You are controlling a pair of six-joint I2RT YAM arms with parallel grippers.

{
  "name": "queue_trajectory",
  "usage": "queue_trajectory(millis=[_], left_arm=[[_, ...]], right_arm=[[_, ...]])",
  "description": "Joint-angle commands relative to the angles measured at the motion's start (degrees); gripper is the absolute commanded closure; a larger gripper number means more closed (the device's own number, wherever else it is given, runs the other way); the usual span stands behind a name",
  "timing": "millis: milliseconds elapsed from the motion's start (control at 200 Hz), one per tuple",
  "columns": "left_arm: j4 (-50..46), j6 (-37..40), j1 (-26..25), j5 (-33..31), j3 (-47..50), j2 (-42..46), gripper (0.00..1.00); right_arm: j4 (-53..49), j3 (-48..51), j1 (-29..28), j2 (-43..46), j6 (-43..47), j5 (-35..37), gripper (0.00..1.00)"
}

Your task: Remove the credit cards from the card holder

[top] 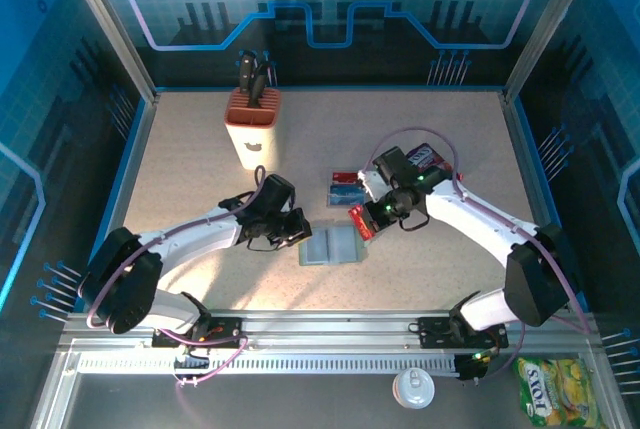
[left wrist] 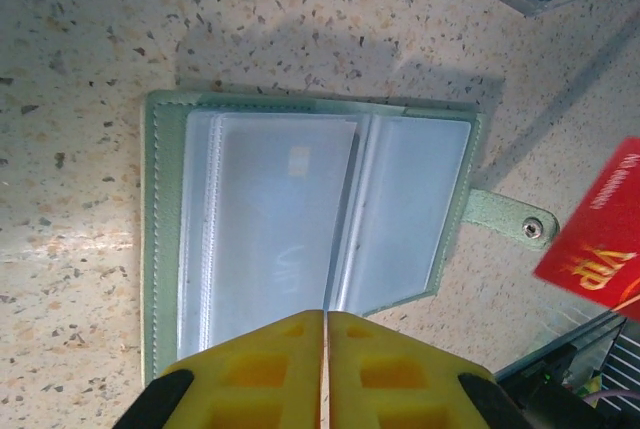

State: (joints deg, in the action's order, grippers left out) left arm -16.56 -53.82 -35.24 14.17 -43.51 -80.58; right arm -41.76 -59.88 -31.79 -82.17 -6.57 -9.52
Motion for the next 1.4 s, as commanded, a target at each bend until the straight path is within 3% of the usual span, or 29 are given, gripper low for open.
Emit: queue_trajectory(millis=[0,330,430,715,925,1066,1396], left_arm=[[-2.5,1.14,0.36,-0.52,-1.92,0.4,0.89],[-5.19,1.83,1.05,-1.64,-2.37,2.48,0.89],[-5.4,1.97,1.69,-1.48,-2.33,2.38,0.89],[-4.84,2.23,2.26,-1.07,-3.87,-0.68,0.89],[-5.17,2.44,2.32,-0.71,-5.52,-2.94,0.88],[-3.44,1.77,2.38,-1.07,-5.15,-2.57,0.81],[-4.13,2.41,3.04,-1.53,-6.25,-3.05,0.8]], right_arm=[[-6.57,-3.79,0.93,-0.25,14.75,4.47,1.0],[-14.54,-17.11,2.44,-8.65,33.55,3.94,1.0],[-16.51,-21.58,2.82,-11.94,36.35,7.61,1.0],[-23.21,-36.39,5.57,-21.97,47.05,6.88,1.0],[-29.1,-49.86,6.3,-30.71,50.8,5.53,1.0],[-31.08,-56.44,6.22,-36.15,51.74,4.25,1.0],[-33.73,-63.77,5.98,-44.15,54.59,4.09,1.0]])
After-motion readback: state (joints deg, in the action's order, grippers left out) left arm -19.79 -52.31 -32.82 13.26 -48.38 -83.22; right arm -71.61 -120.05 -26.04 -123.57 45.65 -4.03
